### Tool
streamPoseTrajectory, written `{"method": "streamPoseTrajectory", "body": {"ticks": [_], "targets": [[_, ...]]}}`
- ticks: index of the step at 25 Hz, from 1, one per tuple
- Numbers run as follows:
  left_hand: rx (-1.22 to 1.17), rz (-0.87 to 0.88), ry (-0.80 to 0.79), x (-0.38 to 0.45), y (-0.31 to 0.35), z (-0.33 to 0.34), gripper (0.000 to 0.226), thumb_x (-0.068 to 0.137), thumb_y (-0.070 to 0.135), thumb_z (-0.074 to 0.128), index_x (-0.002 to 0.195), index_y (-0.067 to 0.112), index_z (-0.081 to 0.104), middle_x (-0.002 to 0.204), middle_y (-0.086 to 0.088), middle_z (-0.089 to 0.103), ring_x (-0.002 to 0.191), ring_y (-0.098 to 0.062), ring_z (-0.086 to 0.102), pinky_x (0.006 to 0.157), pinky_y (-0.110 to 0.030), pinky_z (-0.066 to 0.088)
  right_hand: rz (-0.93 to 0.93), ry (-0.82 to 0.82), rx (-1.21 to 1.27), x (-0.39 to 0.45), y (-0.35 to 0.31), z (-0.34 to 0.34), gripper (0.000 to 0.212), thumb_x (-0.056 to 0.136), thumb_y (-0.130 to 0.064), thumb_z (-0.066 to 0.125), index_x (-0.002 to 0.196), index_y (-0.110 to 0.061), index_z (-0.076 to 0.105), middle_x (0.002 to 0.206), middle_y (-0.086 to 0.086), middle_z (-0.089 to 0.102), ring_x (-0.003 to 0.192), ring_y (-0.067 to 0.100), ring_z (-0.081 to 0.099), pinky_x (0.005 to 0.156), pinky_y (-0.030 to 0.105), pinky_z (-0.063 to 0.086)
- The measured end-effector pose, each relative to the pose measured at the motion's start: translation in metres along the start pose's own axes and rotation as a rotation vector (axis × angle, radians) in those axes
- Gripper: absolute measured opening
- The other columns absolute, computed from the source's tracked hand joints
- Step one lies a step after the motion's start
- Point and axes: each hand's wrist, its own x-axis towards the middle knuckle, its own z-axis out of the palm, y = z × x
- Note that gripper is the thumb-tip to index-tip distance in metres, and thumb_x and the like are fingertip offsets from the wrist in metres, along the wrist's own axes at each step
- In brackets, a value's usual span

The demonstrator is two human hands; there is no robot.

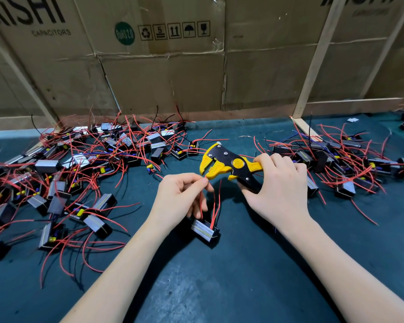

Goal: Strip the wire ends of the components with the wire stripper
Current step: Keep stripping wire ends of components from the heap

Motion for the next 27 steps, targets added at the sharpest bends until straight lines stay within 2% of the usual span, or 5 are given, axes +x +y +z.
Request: {"method": "streamPoseTrajectory", "body": {"ticks": [6,12,16,20,27], "targets": [[0.051,0.013,0.009,0.000,0.000,-0.002,0.028,0.097,0.018,0.057,0.076,0.009,0.073,0.042,-0.002,0.051,0.037,-0.015,0.036,0.040,-0.016,0.031,-0.053,0.024,0.014,0.003,0.004,-0.004,0.045,0.069,-0.054,0.076,0.084,-0.014,0.062,0.076,0.003,0.060,0.074,0.030,0.058,0.071,0.038,0.033],[0.080,0.025,-0.036,0.000,0.000,-0.004,0.026,0.097,0.019,0.059,0.076,0.010,0.072,0.043,0.002,0.048,0.038,-0.008,0.035,0.042,-0.012,0.030,-0.021,-0.015,0.000,0.006,0.006,-0.010,0.044,0.054,-0.045,0.089,0.056,-0.017,0.055,0.050,0.002,0.056,0.048,0.029,0.057,0.050,0.023,0.029],[0.266,0.072,0.011,0.001,-0.003,-0.009,0.026,0.083,0.033,0.076,0.069,0.013,0.066,0.049,0.008,0.046,0.048,-0.008,0.037,0.051,-0.017,0.032,-0.029,-0.020,-0.017,0.005,0.014,-0.002,0.044,0.067,-0.056,0.075,0.084,-0.017,0.063,0.076,0.003,0.061,0.076,0.031,0.059,0.069,0.037,0.038],[0.624,0.086,-0.058,-0.002,-0.006,-0.010,0.039,0.067,0.049,0.083,0.065,0.019,0.059,0.049,0.011,0.053,0.049,-0.006,0.045,0.059,-0.031,0.045,0.018,-0.020,-0.053,0.006,0.020,0.001,0.050,0.069,-0.060,0.071,0.093,-0.017,0.063,0.083,0.004,0.060,0.082,0.031,0.057,0.074,0.039,0.033],[0.523,0.007,0.016,-0.003,-0.002,-0.013,0.026,0.071,0.005,0.081,0.081,0.016,0.060,0.081,0.004,0.067,0.052,-0.004,0.057,0.061,-0.013,0.045,0.052,-0.094,-0.060,0.007,0.026,0.002,0.047,0.069,-0.057,0.073,0.094,-0.019,0.063,0.087,0.002,0.061,0.087,0.031,0.058,0.075,0.038,0.031]]}}
